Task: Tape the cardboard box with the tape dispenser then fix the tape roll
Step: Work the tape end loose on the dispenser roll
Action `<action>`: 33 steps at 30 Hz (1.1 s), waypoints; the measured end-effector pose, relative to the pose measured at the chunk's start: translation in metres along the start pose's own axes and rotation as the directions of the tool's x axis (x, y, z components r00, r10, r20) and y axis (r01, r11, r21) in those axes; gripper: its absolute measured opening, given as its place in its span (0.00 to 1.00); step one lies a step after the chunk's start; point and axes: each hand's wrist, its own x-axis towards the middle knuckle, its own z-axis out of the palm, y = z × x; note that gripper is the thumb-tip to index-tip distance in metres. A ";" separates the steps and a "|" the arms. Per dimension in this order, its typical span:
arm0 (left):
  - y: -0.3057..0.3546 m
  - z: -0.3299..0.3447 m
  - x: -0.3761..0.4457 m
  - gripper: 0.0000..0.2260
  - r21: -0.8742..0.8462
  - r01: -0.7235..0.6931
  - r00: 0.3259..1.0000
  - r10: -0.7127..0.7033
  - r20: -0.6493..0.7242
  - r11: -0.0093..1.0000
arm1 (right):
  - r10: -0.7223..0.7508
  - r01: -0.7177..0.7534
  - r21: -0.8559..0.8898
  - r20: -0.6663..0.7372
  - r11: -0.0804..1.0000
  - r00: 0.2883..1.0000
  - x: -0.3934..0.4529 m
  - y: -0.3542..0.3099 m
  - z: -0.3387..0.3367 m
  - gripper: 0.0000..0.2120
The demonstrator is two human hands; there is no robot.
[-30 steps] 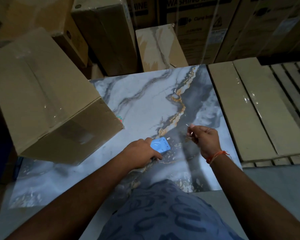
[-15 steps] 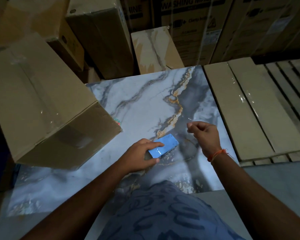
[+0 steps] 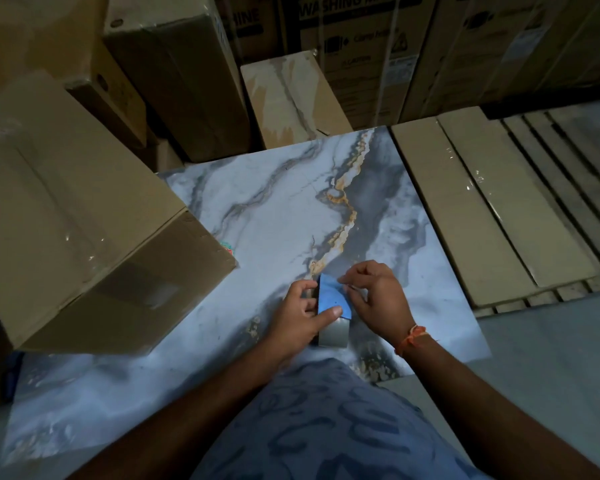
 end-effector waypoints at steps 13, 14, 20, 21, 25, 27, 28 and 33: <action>0.011 -0.002 0.008 0.20 -0.129 0.130 0.989 -0.119 0.091 0.983 | 0.034 -0.035 -0.056 -0.023 0.998 0.999 0.025 -0.009 -0.003 0.10; 0.011 -0.002 0.009 0.21 -0.139 0.139 0.988 -0.127 0.090 0.980 | 0.040 -0.041 -0.061 -0.020 0.997 0.999 0.030 -0.008 -0.005 0.09; 0.011 0.001 0.011 0.23 -0.250 0.181 0.983 -0.167 0.077 0.951 | -0.010 0.023 -0.106 0.118 0.994 0.993 0.025 -0.008 -0.010 0.09; 0.011 0.003 0.010 0.23 -0.266 0.183 0.983 -0.169 0.074 0.947 | -0.016 0.029 -0.107 0.128 0.994 0.992 0.021 -0.008 -0.009 0.09; 0.011 0.006 0.012 0.21 -0.253 0.165 0.986 -0.153 0.068 0.953 | -0.018 0.025 -0.084 0.084 0.996 0.996 0.005 -0.006 -0.003 0.08; 0.009 0.007 0.014 0.20 -0.208 0.135 0.990 -0.124 0.062 0.969 | -0.009 0.015 -0.087 0.062 0.996 0.998 0.001 -0.006 -0.001 0.10; 0.006 0.008 0.016 0.19 -0.162 0.108 0.993 -0.101 0.054 0.981 | -0.014 0.019 -0.097 0.056 0.995 0.998 0.001 -0.007 -0.001 0.11; 0.008 0.005 0.022 0.16 0.344 -0.098 0.985 0.140 -0.101 0.934 | -0.054 0.059 -0.132 0.039 0.990 0.998 0.007 -0.007 -0.005 0.12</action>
